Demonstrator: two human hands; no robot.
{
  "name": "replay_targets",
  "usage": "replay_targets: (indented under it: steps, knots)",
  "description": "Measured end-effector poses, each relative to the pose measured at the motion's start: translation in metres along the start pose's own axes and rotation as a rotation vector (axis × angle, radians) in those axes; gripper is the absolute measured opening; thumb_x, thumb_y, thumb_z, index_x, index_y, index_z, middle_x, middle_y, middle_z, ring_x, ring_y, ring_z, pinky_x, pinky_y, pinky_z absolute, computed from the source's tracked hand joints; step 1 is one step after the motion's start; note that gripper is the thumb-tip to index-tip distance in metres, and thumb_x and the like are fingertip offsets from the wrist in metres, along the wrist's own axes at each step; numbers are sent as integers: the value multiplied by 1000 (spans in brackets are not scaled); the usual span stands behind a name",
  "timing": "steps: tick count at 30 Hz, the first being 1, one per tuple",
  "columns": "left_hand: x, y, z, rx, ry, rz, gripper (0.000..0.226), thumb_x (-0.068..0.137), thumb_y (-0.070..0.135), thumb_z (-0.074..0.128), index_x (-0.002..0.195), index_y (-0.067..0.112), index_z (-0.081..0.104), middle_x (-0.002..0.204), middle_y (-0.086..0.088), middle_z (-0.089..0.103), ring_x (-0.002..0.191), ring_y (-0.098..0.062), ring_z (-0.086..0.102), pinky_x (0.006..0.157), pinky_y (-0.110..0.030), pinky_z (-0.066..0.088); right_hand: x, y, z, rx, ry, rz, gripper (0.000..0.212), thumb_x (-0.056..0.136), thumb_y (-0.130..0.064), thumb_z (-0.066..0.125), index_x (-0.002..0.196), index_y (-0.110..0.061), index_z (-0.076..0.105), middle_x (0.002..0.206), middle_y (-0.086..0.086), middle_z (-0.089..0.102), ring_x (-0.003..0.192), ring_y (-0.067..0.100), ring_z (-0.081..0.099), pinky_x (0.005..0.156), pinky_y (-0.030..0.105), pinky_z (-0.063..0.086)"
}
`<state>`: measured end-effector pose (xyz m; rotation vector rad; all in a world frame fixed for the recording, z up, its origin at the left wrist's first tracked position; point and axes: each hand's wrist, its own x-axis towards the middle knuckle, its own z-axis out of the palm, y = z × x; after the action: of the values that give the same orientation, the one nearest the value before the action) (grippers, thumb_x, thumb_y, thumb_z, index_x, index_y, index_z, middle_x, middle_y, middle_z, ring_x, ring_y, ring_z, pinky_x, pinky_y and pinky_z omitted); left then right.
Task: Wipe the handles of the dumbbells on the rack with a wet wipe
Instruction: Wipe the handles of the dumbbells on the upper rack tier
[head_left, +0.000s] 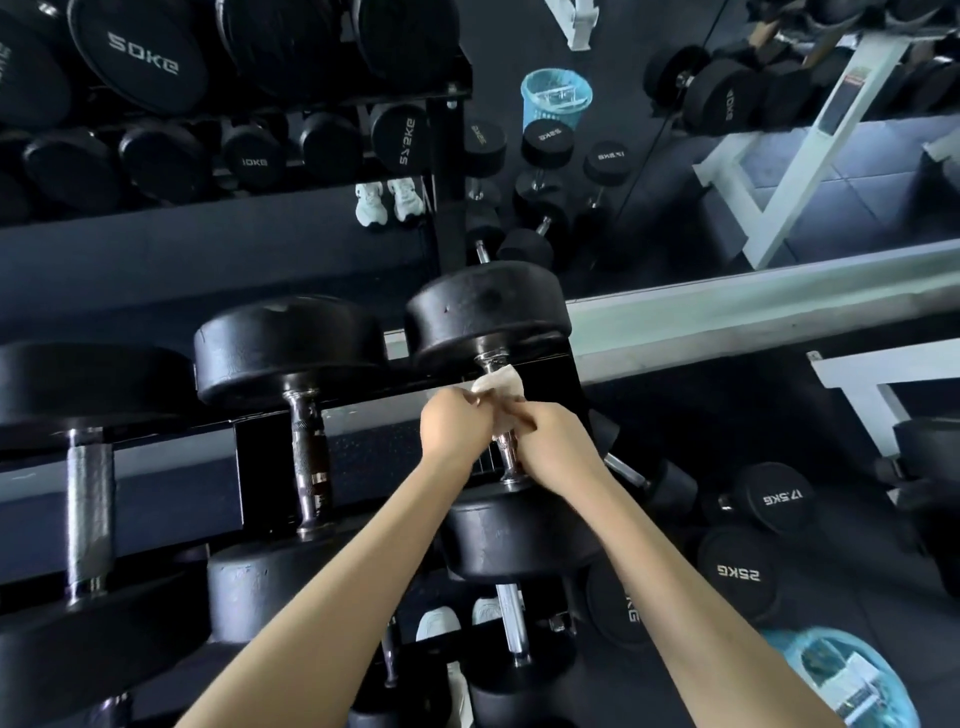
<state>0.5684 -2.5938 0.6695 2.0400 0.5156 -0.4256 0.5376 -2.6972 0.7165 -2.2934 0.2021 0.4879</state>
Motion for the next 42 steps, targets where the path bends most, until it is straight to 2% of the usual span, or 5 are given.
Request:
replay_targets:
  steps: [6,16,28,38,42]
  knots:
    - [13,8,16,-197,103,-72,35,82,43,69,86,8,72,83,-5,70,78,-16,65,63,-23,46,-17,31,-2,-121,165,-107,29,96,-37,46,96,-22,70,87,-2,72,90,20,63,101,35,35]
    - [29,1,13,-676,-162,-100,25,90,29,62,69,14,61,70,1,63,69,-15,61,74,-31,54,-19,48,12,34,390,-102,55,92,-51,37,51,-15,48,40,-4,41,41,14,42,45,21,31]
    - [12,-13,0,-265,-326,208,32,95,22,55,65,11,56,55,14,49,48,7,45,52,-4,37,-20,42,10,11,354,-57,53,94,-42,43,47,-19,33,39,-6,34,40,12,35,48,22,27]
    - [7,-42,0,153,-485,201,40,79,37,73,72,-2,71,71,-6,72,58,-3,57,65,-26,49,-20,48,11,63,410,-82,55,95,-44,41,65,-5,65,46,3,53,48,20,54,54,40,46]
    - [6,-31,-5,4,-577,128,17,79,18,75,81,2,75,77,10,73,68,8,63,66,-8,46,-28,57,3,310,347,-43,34,96,-33,48,83,-16,74,74,-10,71,77,2,66,70,18,49]
